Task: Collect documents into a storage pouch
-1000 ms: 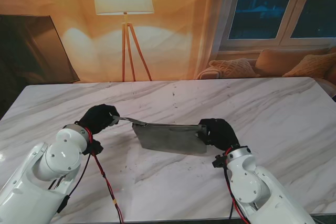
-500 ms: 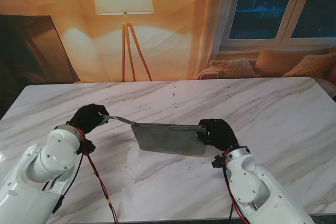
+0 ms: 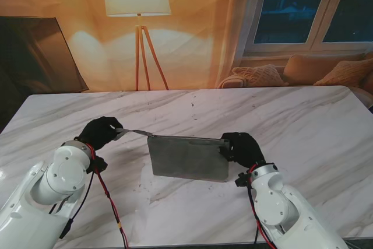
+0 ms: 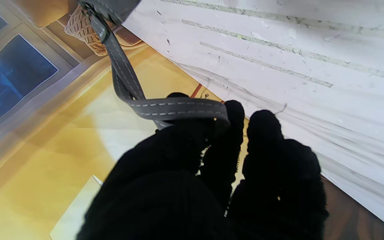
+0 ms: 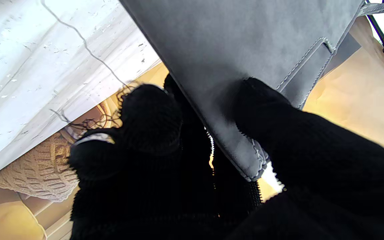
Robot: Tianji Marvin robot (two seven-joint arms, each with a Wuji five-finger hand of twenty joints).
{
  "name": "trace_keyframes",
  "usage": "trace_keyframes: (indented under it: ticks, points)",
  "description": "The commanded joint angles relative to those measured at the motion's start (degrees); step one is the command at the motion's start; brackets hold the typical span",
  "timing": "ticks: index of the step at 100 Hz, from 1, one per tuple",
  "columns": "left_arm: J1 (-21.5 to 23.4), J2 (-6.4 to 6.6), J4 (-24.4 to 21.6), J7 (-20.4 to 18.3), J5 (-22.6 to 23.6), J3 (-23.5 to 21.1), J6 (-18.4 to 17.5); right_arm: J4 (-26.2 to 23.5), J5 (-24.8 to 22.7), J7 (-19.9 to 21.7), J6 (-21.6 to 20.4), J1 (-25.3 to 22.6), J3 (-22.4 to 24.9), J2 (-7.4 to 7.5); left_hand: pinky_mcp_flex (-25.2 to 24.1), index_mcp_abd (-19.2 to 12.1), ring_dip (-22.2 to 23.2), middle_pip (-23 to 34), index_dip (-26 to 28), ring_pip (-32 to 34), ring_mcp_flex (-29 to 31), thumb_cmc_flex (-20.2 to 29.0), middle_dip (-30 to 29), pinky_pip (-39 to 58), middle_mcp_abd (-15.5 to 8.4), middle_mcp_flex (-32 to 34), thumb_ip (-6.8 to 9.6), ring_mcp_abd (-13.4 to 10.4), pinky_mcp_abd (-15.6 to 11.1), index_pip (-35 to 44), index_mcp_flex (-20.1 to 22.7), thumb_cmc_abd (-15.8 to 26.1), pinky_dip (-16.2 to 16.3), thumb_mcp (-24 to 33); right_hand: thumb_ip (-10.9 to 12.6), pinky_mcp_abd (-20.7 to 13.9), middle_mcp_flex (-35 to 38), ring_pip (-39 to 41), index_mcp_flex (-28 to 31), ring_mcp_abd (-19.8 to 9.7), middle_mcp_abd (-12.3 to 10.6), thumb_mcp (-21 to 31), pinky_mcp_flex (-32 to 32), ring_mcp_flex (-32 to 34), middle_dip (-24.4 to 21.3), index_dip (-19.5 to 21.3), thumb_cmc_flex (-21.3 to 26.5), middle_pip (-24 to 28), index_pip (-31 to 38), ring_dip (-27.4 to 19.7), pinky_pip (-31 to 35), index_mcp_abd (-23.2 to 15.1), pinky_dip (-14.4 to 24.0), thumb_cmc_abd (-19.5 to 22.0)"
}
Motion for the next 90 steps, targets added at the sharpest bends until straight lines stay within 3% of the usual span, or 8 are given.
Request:
trace_keyframes:
  ticks: [1,10,18,35,46,69,73,90]
  points:
    - [0.60,-0.22,-0.28,-0.88,-0.73,0.39,-0.60,-0.01,0.49,0.55,0.62,0.14,-0.13,-0.26,-3.60,0.33,-1.95,-1.36,-3.42,-2.90,-3.80,-3.66,-2.98,-1.83,-1.04,-3.58,-0.64,3.78,-6.07,-3.54,-3.24,-2.01,-2.69,1.30,1.95,-0.34,1.96,1.39,4.14,-3.61,4.59,4.41,0.94,3.00,0.25,1.95,3.76,1.80,4.35,0.18,2.96,-3.57,-0.73,1.06]
    - [0.81,-0.27,-0.34,-0.64,-0.96,0.63,-1.31,-0.30,1.54,0.42,1.10,0.18,-0.04,-0.48,-7.93,0.88,-4.02,0.21,-5.39,-7.61,-7.11,-8.90,-9.62,-4.40,-1.35,-9.71,-0.35,2.28,-6.54,-10.02,-5.53,-4.04,-6.22,4.66,1.97,-0.38,1.94,1.33,4.14,-3.61,4.66,4.42,0.91,2.98,0.21,1.94,3.80,1.79,4.35,0.15,2.89,-3.60,-0.77,1.11]
    - [1.05,-0.22,-0.51,-0.63,-0.72,0.73,-2.04,-0.47,2.02,0.16,1.35,0.31,0.10,-0.63,-12.24,0.84,-6.21,0.77,-6.06,-12.34,-10.10,-13.73,-21.72,-6.65,-2.41,-14.72,0.41,0.32,-7.15,-16.74,-7.46,-3.84,-10.57,7.28,1.96,-0.39,1.95,1.29,4.24,-3.62,4.62,4.37,0.92,2.97,0.20,1.99,3.74,1.83,4.40,0.13,2.88,-3.78,-0.79,1.17]
    - [1.54,-0.16,-0.74,-0.46,-0.03,1.05,-3.37,-0.17,2.60,-0.14,1.70,1.20,0.12,-0.84,-18.29,1.40,-11.08,-5.28,-10.04,-23.00,-16.29,-23.84,-27.61,-17.26,-4.72,-21.36,6.09,-3.51,-7.78,-27.06,-11.64,1.84,-18.95,10.56,1.96,-0.39,1.94,1.17,4.25,-3.72,4.60,4.39,0.92,3.03,0.22,2.07,3.64,1.91,4.41,0.06,2.88,-3.95,-0.80,1.16]
    - [1.97,-0.19,-0.90,0.00,0.45,1.21,-4.18,0.01,3.46,-0.43,2.24,1.83,-0.04,-1.09,-18.24,0.90,-14.02,-8.48,-12.72,-29.67,-19.66,-25.77,-30.49,-30.02,-6.12,-25.29,6.40,-5.74,-7.99,-30.88,-15.08,1.64,-21.89,9.56,1.96,-0.41,1.95,1.11,4.16,-3.76,4.60,4.40,0.98,3.10,0.23,2.13,3.67,1.97,4.42,0.02,2.87,-3.80,-0.82,1.12]
    - [3.54,-0.15,-1.50,1.47,3.67,1.14,-6.29,0.85,3.85,-1.55,3.08,3.30,-0.16,-1.49,-19.81,0.09,-19.73,-13.82,-15.47,-41.41,-24.31,-27.77,-34.94,-52.23,-8.65,-31.94,6.13,-9.79,-9.77,-37.19,-20.87,0.90,-16.41,5.99,1.94,-0.51,1.98,1.16,4.20,-3.82,4.65,4.43,1.28,3.21,0.23,2.24,3.63,2.07,4.51,0.01,2.79,-3.86,-0.96,1.10]
    - [3.83,-0.11,-1.60,1.64,4.45,1.07,-6.54,0.92,3.91,-1.72,3.23,3.47,-0.09,-1.55,-19.73,0.32,-20.04,-14.23,-16.11,-42.62,-24.82,-28.09,-35.24,-55.63,-9.00,-32.73,6.14,-10.31,-10.11,-38.54,-22.07,0.85,-12.16,5.46,1.94,-0.53,1.98,1.20,4.16,-3.80,4.66,4.45,1.25,3.23,0.22,2.24,3.64,2.08,4.51,0.02,2.79,-3.73,-0.97,1.09]
    - [5.07,0.56,-2.17,-0.24,7.34,0.43,-7.39,1.26,3.96,-2.39,3.53,4.02,0.33,-1.72,-19.45,0.95,-22.03,-16.26,-18.66,-47.12,-25.18,-29.85,-36.69,-62.05,-9.55,-34.65,5.83,-11.14,-10.34,-43.95,-26.72,-0.43,-10.04,3.52,1.92,-0.52,2.08,1.28,4.28,-3.82,4.64,4.55,1.41,3.37,0.22,2.30,3.58,2.16,4.59,0.02,2.96,-3.76,-0.98,1.01]
